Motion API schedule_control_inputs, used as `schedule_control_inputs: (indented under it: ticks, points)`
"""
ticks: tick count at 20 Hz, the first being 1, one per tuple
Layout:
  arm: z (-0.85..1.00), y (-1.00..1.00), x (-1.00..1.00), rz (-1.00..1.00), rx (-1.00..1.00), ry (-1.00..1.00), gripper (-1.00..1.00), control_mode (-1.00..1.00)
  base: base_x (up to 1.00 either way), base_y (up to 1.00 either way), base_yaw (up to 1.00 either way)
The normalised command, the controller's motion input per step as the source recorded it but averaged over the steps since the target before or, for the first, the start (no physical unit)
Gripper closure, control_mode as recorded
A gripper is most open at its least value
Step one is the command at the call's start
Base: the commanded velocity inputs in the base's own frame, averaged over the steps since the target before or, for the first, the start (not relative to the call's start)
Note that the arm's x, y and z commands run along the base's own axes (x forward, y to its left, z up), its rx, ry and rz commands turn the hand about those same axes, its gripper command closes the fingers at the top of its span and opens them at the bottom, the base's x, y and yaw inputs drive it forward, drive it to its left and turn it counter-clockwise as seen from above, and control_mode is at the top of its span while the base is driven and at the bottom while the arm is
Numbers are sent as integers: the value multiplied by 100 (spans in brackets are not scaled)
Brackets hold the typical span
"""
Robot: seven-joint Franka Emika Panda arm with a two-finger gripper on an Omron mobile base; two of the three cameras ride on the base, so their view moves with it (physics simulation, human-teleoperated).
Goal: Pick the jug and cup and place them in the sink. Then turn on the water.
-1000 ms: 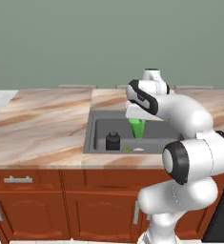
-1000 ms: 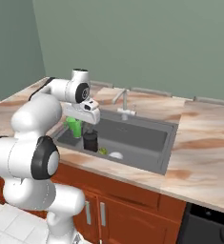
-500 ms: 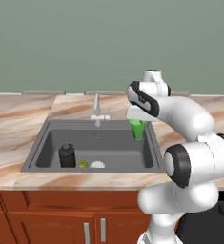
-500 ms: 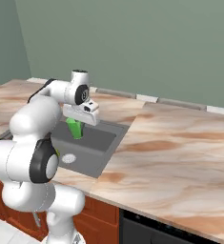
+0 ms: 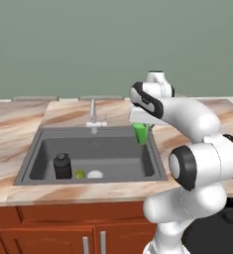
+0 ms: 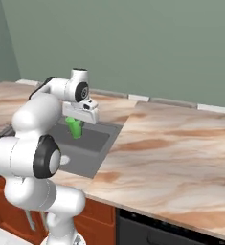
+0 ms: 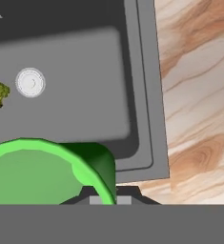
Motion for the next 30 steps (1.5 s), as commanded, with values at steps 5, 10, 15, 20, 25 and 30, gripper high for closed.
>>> schedule_control_inputs:
  ticks: [5,10,15,20,25,30]
  points:
    - [0,0,0,0,0,0,100,100,-23,9,-36]
    - [0,0,0,0,0,0,100,100,-3,74,-19]
    - [0,0,0,0,0,0,100,100,0,85,0]
    - [0,0,0,0,0,0,100,100,70,7,22]
    - [0,0,0,0,0,0,100,100,100,-47,38]
    - [0,0,0,0,0,0,100,100,44,-67,22]
